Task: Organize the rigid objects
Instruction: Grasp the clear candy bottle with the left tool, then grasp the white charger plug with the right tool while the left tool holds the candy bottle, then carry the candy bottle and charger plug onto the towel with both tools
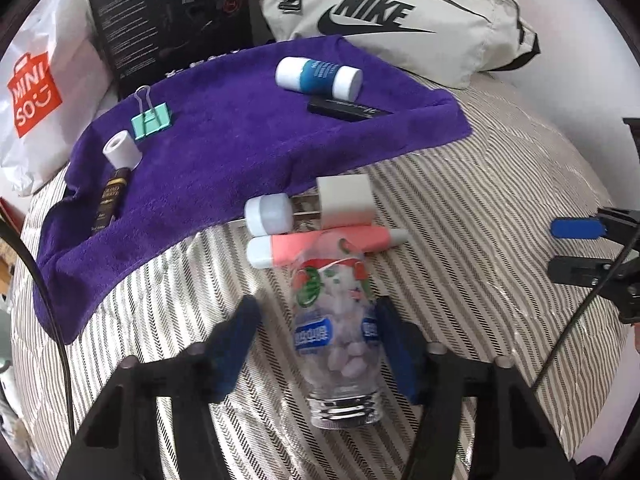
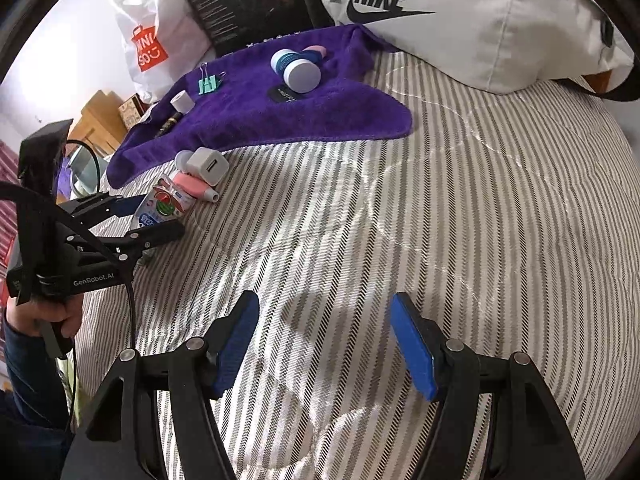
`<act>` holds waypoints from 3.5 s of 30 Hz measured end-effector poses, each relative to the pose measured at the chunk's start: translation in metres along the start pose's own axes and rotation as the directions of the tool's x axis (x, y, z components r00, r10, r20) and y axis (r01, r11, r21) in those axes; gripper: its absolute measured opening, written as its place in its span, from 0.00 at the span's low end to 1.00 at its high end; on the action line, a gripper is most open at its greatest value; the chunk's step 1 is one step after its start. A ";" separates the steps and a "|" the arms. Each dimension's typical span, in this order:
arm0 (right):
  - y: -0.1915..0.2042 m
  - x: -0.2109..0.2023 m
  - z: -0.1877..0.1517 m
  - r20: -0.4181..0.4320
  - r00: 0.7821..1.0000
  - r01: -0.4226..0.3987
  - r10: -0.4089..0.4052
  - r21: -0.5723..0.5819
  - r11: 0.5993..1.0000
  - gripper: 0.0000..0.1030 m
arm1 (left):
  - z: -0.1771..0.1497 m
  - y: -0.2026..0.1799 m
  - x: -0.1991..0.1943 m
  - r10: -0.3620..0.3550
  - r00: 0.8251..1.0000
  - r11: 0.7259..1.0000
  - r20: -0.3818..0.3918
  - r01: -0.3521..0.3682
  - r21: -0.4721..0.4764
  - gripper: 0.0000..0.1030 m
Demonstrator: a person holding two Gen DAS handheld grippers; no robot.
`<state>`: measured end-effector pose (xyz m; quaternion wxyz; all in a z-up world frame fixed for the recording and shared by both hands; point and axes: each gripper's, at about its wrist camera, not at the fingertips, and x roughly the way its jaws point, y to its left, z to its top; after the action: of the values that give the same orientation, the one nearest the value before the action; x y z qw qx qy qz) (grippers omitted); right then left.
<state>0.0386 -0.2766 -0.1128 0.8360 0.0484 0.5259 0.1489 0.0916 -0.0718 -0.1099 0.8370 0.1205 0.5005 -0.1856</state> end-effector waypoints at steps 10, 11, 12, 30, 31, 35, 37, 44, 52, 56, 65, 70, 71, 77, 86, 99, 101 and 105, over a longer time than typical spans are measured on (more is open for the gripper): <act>0.013 0.001 0.006 0.023 0.999 -0.042 0.043 -0.027 0.999 0.69 | -0.002 0.012 -0.009 -0.012 1.000 1.000 0.008 0.012 -0.013 0.39; 0.017 0.001 0.008 0.026 0.999 -0.041 0.042 -0.042 0.998 0.69 | -0.003 0.017 -0.011 -0.001 1.000 1.000 0.008 0.002 -0.019 0.39; 0.019 0.001 0.009 0.029 0.999 -0.042 0.043 -0.052 0.998 0.69 | -0.004 0.021 -0.012 0.006 1.000 1.000 0.007 -0.006 -0.023 0.39; 0.093 0.055 0.091 0.032 0.994 -0.081 0.101 -0.378 0.922 0.49 | -0.031 0.080 -0.018 0.053 0.999 0.985 -0.003 -0.052 -0.165 0.39; 0.093 0.058 0.093 0.022 0.995 -0.079 0.095 -0.387 0.919 0.46 | -0.031 0.080 -0.018 0.050 0.999 0.985 -0.002 -0.049 -0.167 0.39; 0.100 0.069 0.099 0.000 0.996 -0.083 0.092 -0.429 0.899 0.44 | -0.031 0.082 -0.018 0.040 0.999 0.985 0.005 -0.039 -0.170 0.39; 0.105 0.074 0.099 -0.008 0.997 -0.077 0.082 -0.458 0.886 0.44 | -0.031 0.083 -0.018 0.033 0.999 0.984 0.009 -0.031 -0.173 0.39; 0.115 0.081 0.103 -0.013 0.996 -0.079 0.083 -0.490 0.868 0.30 | -0.029 0.085 -0.017 0.025 1.000 0.985 0.013 -0.023 -0.174 0.39; 0.094 0.055 0.086 0.007 0.999 0.037 -0.038 -0.428 0.903 0.30 | -0.031 0.086 -0.018 0.018 1.000 0.984 0.023 -0.014 -0.175 0.39; 0.064 0.044 0.062 -0.003 0.989 0.137 -0.147 -0.341 0.930 0.29 | -0.031 0.084 -0.018 0.032 0.999 0.986 0.026 -0.027 -0.167 0.39; 0.052 0.048 0.060 0.006 0.991 0.127 -0.132 -0.304 0.944 0.28 | -0.030 0.084 -0.017 0.041 0.999 0.986 0.020 -0.038 -0.161 0.40; 0.057 0.052 0.060 0.013 0.990 0.135 -0.139 -0.320 0.938 0.27 | -0.030 0.083 -0.015 0.052 0.998 0.986 0.026 -0.047 -0.160 0.39; 0.057 0.051 0.059 0.010 0.991 0.128 -0.132 -0.318 0.939 0.27 | -0.030 0.084 -0.015 0.046 0.999 0.986 0.027 -0.041 -0.164 0.39; 0.054 0.038 0.059 0.013 0.994 0.106 -0.107 -0.300 0.948 0.27 | -0.029 0.091 -0.026 0.039 0.998 0.982 0.043 -0.030 -0.184 0.39; 0.059 0.033 0.067 0.012 0.997 0.081 -0.082 -0.321 0.944 0.27 | -0.020 0.094 -0.030 0.035 0.999 0.984 0.040 -0.027 -0.174 0.39; 0.062 0.047 0.062 -0.031 0.997 0.054 -0.068 -0.330 0.943 0.27 | -0.032 0.081 -0.019 0.090 0.996 0.988 -0.011 -0.090 -0.123 0.43; 0.064 0.048 0.061 -0.031 0.997 0.051 -0.065 -0.332 0.942 0.27 | -0.033 0.081 -0.019 0.089 0.996 0.988 -0.008 -0.090 -0.124 0.43; 0.066 0.050 0.061 -0.039 0.997 0.044 -0.060 -0.336 0.941 0.27 | -0.035 0.084 -0.019 0.069 0.998 0.988 -0.005 -0.069 -0.140 0.38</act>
<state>0.1005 -0.1938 -0.1136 0.8226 -0.1118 0.5144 0.2150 0.0919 0.0211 -0.1082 0.8492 0.0785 0.5081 -0.1208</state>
